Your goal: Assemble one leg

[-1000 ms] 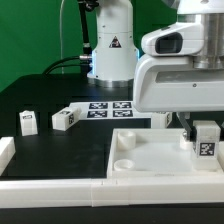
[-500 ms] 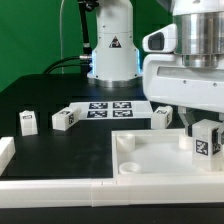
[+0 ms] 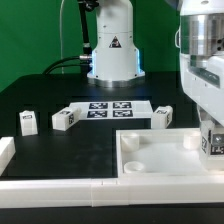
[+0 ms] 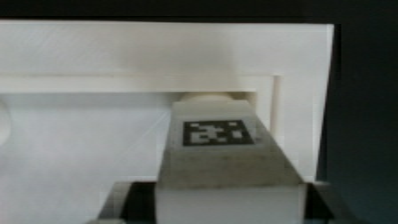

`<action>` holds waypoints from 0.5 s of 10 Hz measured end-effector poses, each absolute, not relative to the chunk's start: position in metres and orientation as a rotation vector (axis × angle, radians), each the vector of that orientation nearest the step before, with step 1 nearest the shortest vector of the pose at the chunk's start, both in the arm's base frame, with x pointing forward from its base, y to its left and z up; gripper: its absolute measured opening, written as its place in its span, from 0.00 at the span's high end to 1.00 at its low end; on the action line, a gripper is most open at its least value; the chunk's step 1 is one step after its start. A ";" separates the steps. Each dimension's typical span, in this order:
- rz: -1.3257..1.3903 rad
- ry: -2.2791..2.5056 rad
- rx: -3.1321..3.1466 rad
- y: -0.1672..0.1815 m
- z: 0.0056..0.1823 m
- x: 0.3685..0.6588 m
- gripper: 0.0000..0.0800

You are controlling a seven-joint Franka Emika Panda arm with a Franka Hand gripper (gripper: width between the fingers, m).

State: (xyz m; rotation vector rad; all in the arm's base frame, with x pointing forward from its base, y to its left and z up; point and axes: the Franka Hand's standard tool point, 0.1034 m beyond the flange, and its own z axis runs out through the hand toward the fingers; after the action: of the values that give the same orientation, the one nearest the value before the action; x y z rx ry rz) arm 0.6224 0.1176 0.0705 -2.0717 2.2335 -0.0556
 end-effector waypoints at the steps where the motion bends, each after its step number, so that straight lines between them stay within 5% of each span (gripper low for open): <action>1: -0.048 2.294 -2.000 0.118 0.070 0.622 0.64; 3: -0.056 2.199 -2.105 0.118 0.070 0.622 0.34; 4: -0.079 2.116 -2.178 0.118 0.069 0.623 0.34; 5: -0.094 1.976 -2.305 0.119 0.069 0.623 0.22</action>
Offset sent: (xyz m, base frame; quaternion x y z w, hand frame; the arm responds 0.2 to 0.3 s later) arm -0.0028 0.0020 -0.0038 0.0300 -0.0118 -0.0573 0.9978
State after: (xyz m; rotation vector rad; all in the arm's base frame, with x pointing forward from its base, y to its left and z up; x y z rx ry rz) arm 0.6232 0.1186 0.0689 -2.3047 1.9761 -0.0943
